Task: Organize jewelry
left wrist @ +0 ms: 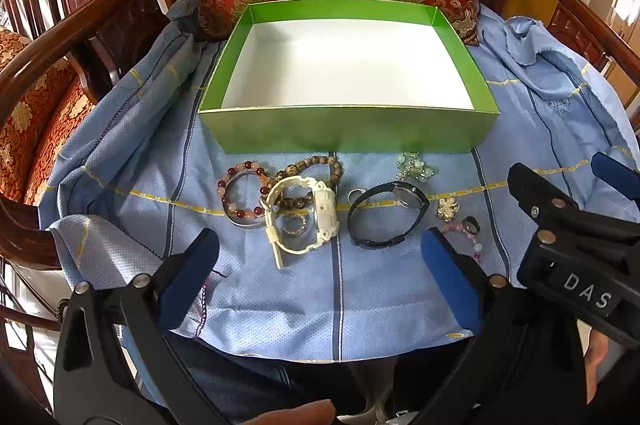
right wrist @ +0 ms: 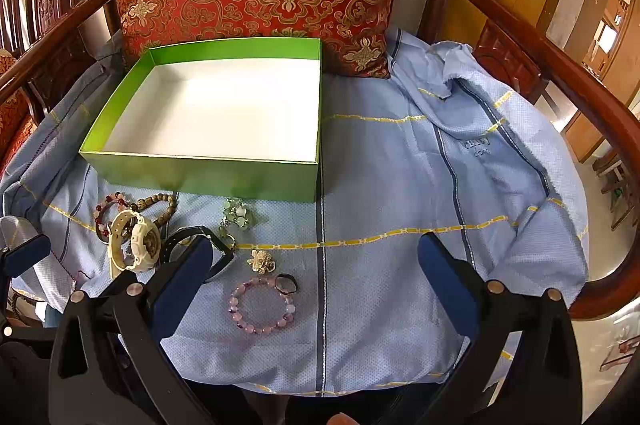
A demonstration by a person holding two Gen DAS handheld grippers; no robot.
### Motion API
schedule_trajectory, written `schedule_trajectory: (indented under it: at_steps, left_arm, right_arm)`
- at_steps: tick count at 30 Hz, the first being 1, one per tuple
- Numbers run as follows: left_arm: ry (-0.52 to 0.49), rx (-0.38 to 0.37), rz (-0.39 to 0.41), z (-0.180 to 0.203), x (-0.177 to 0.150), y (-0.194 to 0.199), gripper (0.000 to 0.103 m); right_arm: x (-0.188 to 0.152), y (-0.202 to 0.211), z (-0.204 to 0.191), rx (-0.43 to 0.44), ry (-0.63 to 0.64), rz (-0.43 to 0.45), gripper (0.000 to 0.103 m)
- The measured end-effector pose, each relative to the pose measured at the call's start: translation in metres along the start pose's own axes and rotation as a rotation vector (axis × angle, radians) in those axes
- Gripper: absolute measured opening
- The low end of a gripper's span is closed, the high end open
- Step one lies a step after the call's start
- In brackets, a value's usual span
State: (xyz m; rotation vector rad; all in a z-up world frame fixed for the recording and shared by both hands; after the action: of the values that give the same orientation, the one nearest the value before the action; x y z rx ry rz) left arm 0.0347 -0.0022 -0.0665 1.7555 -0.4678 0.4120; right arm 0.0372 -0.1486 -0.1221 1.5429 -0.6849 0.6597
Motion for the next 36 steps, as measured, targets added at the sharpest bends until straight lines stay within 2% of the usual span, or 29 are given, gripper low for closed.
schedule_trajectory:
  at_steps: [36]
  left_arm:
    - [-0.004, 0.001, -0.013, 0.002, -0.0042, -0.0006, 0.099]
  right_arm:
    - [-0.0024, 0.0027, 0.0009, -0.007, 0.002, 0.002, 0.101]
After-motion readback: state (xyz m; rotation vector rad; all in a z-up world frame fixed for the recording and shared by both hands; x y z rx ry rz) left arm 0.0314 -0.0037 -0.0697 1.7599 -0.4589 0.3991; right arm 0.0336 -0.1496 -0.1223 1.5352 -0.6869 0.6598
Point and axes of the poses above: each gripper's, at about its wrist camera, not at the fingertips, and y roughly against the way its jaws point, z to its right, x to its top, the point moved 7 cm from there along -y, roughly the way its jaws point, and after that the axes turned 12 degrees about x, right-handed, at the moved point
